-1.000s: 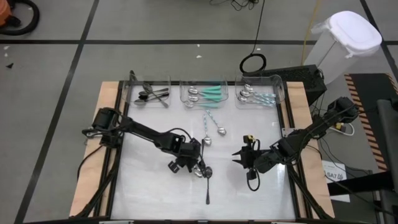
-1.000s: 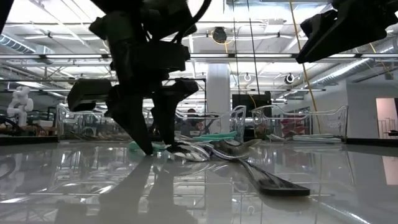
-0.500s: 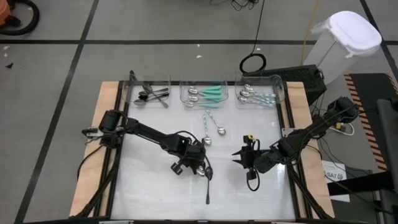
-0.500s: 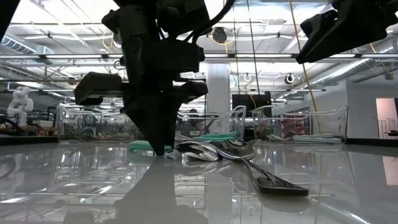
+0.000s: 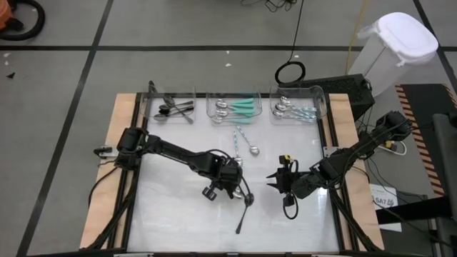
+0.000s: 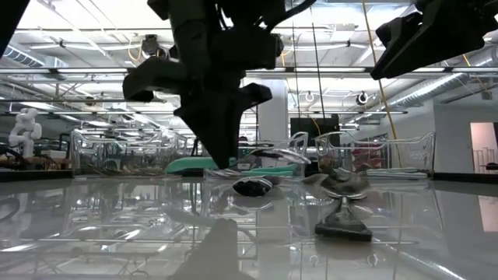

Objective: Sort silverware by color (type)
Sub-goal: Put the green spoon into the center transparent bin

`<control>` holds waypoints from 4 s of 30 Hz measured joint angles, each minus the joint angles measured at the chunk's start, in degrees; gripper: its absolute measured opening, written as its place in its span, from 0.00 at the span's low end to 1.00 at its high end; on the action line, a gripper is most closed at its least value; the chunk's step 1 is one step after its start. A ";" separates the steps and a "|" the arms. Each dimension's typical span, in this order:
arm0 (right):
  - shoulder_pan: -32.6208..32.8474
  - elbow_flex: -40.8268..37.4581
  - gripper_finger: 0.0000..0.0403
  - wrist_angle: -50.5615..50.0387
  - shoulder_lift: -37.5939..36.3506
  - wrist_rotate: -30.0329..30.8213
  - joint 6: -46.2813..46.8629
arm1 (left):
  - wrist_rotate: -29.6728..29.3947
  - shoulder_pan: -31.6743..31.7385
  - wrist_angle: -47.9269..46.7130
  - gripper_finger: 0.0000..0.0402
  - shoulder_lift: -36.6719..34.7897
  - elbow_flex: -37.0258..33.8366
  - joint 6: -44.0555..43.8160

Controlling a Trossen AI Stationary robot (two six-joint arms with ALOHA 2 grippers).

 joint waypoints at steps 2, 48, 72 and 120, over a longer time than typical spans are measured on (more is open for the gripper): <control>0.00 0.00 0.26 0.00 0.00 0.00 0.00 | 0.04 -0.07 -0.48 0.06 0.00 0.69 -0.15; 1.46 -2.13 0.26 -13.31 0.00 4.67 9.79 | -20.36 -6.50 14.11 0.06 -0.26 9.73 -11.97; 4.42 -12.07 0.26 27.45 0.14 5.78 -4.48 | -22.80 -6.89 40.35 0.06 -0.76 9.73 -14.51; 6.16 -15.37 0.48 66.90 3.37 3.19 -17.55 | -21.68 -11.63 65.56 0.06 1.49 9.73 -7.50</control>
